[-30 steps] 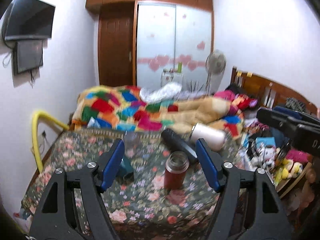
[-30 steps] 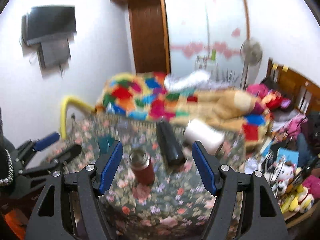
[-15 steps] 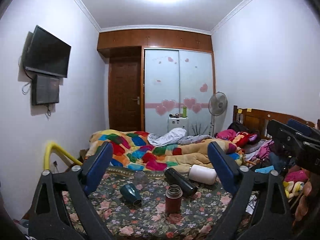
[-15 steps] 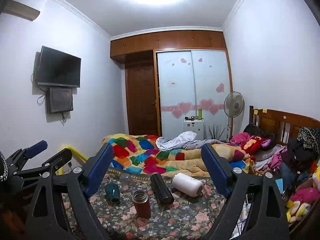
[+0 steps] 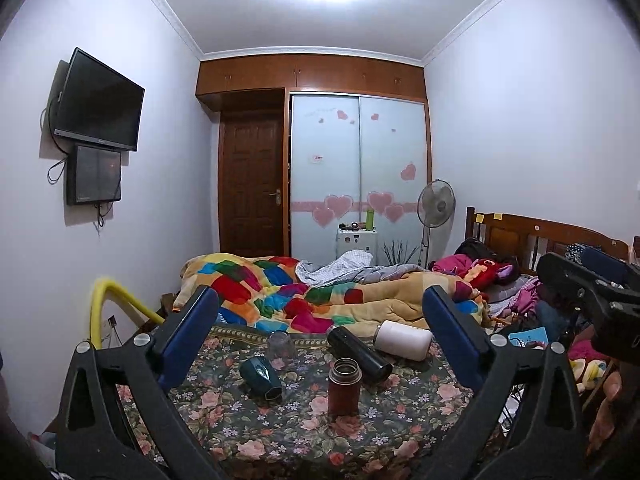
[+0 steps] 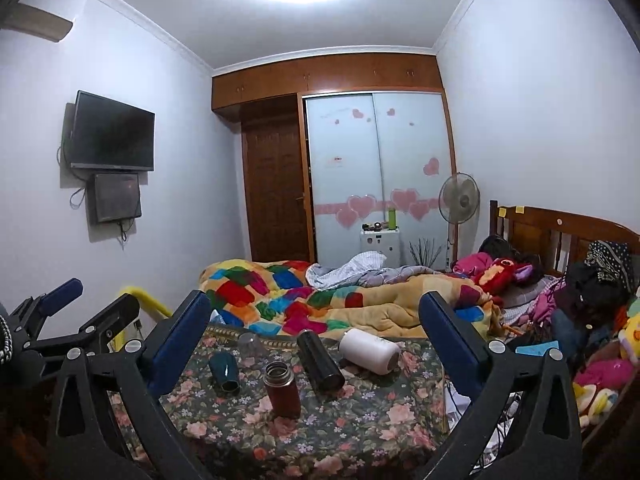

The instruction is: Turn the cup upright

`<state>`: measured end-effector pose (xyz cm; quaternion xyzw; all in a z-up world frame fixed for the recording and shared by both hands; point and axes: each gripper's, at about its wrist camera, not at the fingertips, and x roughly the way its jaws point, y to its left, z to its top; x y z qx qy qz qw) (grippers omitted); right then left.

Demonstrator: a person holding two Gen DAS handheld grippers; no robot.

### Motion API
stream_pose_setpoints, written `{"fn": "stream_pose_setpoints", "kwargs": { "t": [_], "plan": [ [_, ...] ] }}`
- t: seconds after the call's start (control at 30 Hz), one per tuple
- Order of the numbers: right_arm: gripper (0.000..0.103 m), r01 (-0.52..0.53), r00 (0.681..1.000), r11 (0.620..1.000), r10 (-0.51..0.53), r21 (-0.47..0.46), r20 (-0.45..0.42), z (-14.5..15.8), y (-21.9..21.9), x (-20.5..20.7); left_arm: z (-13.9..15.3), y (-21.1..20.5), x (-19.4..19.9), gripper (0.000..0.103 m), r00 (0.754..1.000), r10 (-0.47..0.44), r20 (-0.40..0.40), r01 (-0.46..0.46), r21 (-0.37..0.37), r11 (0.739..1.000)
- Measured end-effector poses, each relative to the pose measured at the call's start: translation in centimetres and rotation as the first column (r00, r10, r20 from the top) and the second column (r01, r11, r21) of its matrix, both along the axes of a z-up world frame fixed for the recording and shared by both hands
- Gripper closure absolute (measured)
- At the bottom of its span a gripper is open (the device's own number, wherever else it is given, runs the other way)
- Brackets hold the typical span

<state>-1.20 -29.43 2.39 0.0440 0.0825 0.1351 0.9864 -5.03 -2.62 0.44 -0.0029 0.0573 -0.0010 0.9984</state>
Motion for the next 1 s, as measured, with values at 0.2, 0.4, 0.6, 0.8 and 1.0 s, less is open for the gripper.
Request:
{"fn": "stream_pose_setpoints", "kwargs": {
  "t": [0.2, 0.4, 0.6, 0.8, 1.0],
  "plan": [
    [0.000, -0.001, 1.000, 1.000, 0.001, -0.007, -0.001, -0.10, -0.01, -0.24, -0.01, 0.01, -0.01, 0.000, 1.000, -0.004, -0.001, 0.004, -0.001, 1.000],
    [0.000, 0.001, 1.000, 1.000, -0.001, -0.014, -0.006, -0.23, -0.10, -0.16, -0.16, 0.14, 0.28, 0.000, 1.000, -0.004, -0.003, 0.004, -0.004, 1.000],
    [0.000, -0.004, 1.000, 1.000, 0.004, -0.019, -0.009, -0.38, -0.25, -0.13, -0.44, 0.06, 0.52, 0.000, 1.000, 0.000, -0.010, 0.000, -0.005, 1.000],
    [0.000, -0.011, 1.000, 1.000, 0.011, -0.024, -0.012, -0.44, -0.27, 0.03, -0.50, -0.15, 0.68, 0.000, 1.000, 0.005, -0.016, -0.005, -0.004, 1.000],
    [0.000, -0.012, 1.000, 1.000, 0.012, -0.022, -0.015, -0.38, -0.25, 0.04, -0.58, -0.20, 0.78, 0.000, 1.000, 0.008, -0.020, -0.008, -0.008, 1.000]
  ]
}}
